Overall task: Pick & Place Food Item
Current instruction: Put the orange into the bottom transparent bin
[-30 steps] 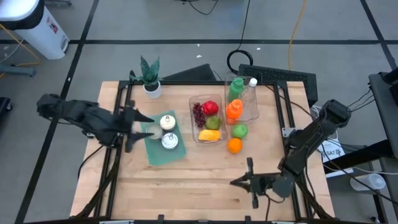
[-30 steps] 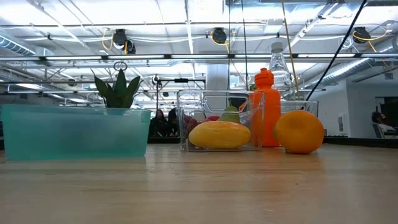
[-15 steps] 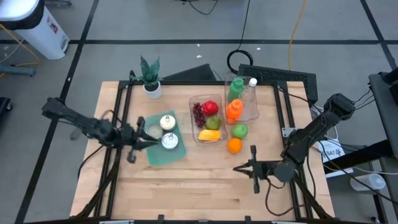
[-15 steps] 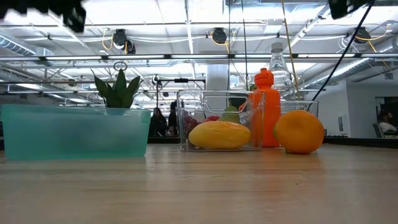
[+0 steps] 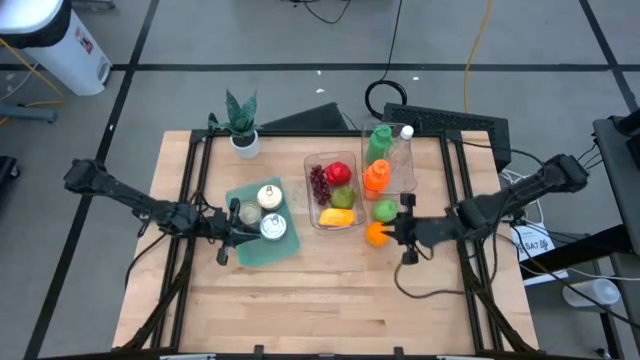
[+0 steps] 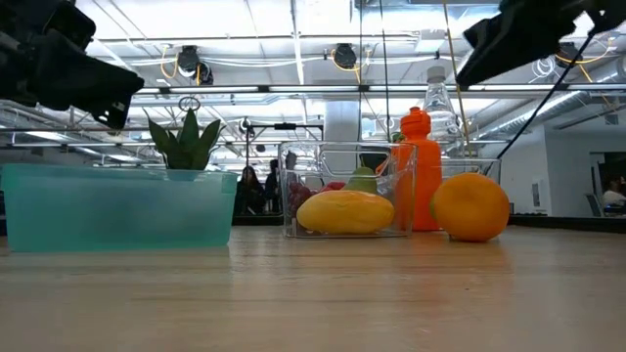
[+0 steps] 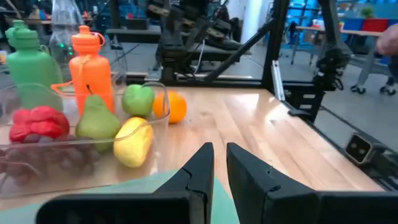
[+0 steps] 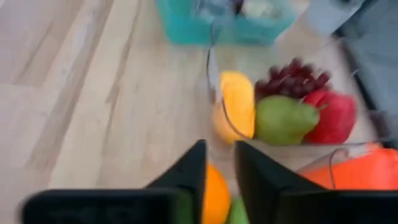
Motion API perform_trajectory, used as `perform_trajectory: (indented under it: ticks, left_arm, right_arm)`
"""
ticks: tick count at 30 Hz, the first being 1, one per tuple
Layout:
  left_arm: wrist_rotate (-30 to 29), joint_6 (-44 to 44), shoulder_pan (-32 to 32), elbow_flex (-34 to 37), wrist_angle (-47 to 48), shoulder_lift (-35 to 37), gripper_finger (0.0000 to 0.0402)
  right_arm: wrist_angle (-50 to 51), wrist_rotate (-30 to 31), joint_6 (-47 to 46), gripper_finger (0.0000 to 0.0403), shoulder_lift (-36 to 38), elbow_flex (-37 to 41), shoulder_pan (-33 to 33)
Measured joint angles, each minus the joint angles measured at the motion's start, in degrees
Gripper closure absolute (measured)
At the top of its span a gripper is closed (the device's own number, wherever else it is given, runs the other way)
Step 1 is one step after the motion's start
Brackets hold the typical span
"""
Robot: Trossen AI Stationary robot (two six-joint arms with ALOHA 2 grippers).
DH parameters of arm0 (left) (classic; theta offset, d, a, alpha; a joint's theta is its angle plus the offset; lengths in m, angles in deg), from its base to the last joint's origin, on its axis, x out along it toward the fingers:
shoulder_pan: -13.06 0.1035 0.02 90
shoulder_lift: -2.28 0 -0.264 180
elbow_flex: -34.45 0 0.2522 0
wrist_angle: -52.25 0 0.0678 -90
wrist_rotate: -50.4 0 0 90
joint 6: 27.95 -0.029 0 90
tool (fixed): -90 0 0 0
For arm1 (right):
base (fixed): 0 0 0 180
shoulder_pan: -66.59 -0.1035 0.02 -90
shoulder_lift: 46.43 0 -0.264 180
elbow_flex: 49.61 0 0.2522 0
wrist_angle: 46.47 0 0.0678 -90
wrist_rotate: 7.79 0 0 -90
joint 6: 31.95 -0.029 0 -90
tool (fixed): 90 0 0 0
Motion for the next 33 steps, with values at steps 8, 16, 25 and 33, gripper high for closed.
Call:
perform_trajectory:
  ticks: [8, 16, 25, 33]
  left_arm:
    - [0.96, -0.07, 0.0, 0.0, -0.41, 0.04, 0.0351]
    - [0.93, 0.06, 0.0, -0.02, -1.29, 0.04, 0.035]
    - [1.22, 1.87, -0.8, -0.02, -1.26, 0.04, 0.035]
    - [1.2, 1.72, -2.45, -0.02, -1.35, 0.03, 0.035]
  right_arm:
    - [16.02, -13.11, 9.3, 0.0148, -9.81, -10.42, 5.88]
    - [16.09, -14.79, 14.03, 0.0072, -20.02, -10.81, 7.86]
    - [15.97, -18.68, 16.74, 0.0073, -27.06, -10.83, 10.78]
    - [14.05, -19.22, 17.94, 0.0073, -29.37, -10.54, 11.41]
